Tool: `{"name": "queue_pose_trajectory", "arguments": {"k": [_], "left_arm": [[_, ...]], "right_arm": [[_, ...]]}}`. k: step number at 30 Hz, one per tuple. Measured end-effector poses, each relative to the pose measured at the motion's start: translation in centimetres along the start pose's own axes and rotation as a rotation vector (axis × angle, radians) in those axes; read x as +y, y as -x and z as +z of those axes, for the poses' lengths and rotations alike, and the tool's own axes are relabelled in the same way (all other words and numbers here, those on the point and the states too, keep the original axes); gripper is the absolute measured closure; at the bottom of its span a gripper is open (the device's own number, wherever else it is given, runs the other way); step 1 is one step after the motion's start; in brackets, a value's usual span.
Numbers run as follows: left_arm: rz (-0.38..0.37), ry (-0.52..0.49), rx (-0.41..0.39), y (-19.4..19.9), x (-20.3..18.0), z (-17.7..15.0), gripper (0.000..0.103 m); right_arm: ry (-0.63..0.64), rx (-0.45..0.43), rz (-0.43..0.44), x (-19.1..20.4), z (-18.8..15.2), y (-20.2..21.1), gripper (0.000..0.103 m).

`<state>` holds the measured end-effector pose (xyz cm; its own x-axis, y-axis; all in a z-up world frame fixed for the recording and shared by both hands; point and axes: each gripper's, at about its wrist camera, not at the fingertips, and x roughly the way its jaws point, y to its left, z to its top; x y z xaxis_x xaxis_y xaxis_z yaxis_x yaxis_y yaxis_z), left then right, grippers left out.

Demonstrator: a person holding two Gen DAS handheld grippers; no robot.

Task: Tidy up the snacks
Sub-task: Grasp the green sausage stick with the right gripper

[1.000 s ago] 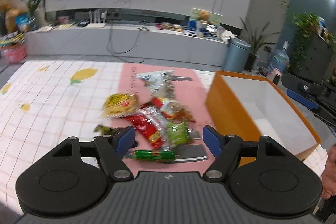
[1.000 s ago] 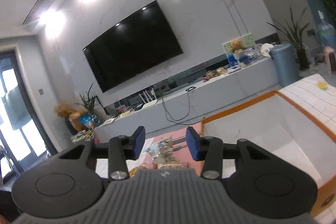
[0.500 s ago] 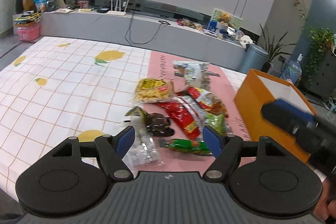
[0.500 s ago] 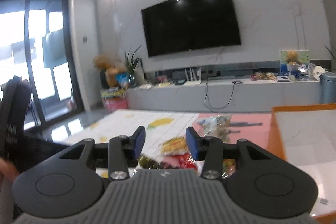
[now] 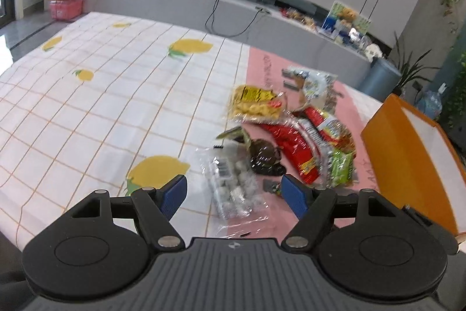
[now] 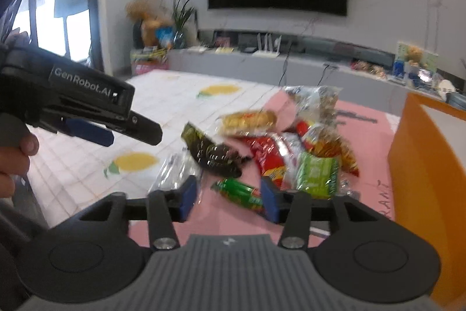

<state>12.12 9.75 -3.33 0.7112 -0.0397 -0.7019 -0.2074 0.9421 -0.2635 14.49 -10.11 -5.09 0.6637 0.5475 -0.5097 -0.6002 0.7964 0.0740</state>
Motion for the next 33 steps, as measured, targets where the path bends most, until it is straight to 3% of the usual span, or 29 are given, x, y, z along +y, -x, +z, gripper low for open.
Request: {"name": "queue_pose_trajectory", "arguments": {"k": [1,5,9,12,19,20,21,24,27,33], "left_arm": [[0.0,0.003,0.011,-0.2,0.1,0.0,0.016],[-0.019,0.04,0.048,-0.9,0.4,-0.1,0.017],[0.002,0.038,0.069,-1.9,0.5,0.1,0.016],[0.017,0.057,0.087,-2.4,0.8,0.1,0.017],[0.02,0.081,0.092,-2.5,1.2,0.0,0.017],[0.019,0.084,0.094,-2.5,1.3,0.0,0.017],[0.019,0.087,0.097,-2.6,1.4,0.0,0.017],[0.021,0.091,0.105,-2.9,1.4,0.0,0.017],[0.021,0.087,0.108,-2.9,1.3,0.0,0.017],[0.013,0.068,0.105,-2.6,0.9,0.0,0.017]], "right_arm": [[0.003,0.002,0.017,0.0,-0.1,-0.2,0.036],[0.097,0.042,-0.008,0.3,-0.3,-2.4,0.036],[0.111,0.088,-0.002,-0.1,-1.1,-4.5,0.036],[0.166,0.061,-0.027,0.2,-1.3,-5.0,0.036],[0.128,0.081,-0.05,-1.1,-1.3,-6.4,0.036],[0.109,0.078,-0.047,-1.4,-1.3,-6.3,0.039],[0.092,0.075,-0.042,-1.7,-1.3,-6.2,0.051],[0.079,0.075,-0.038,-2.0,-1.5,-6.0,0.062],[0.091,0.086,-0.042,-1.6,-1.5,-5.6,0.067],[-0.061,0.174,-0.03,-1.6,-0.8,-4.4,0.074]]}}
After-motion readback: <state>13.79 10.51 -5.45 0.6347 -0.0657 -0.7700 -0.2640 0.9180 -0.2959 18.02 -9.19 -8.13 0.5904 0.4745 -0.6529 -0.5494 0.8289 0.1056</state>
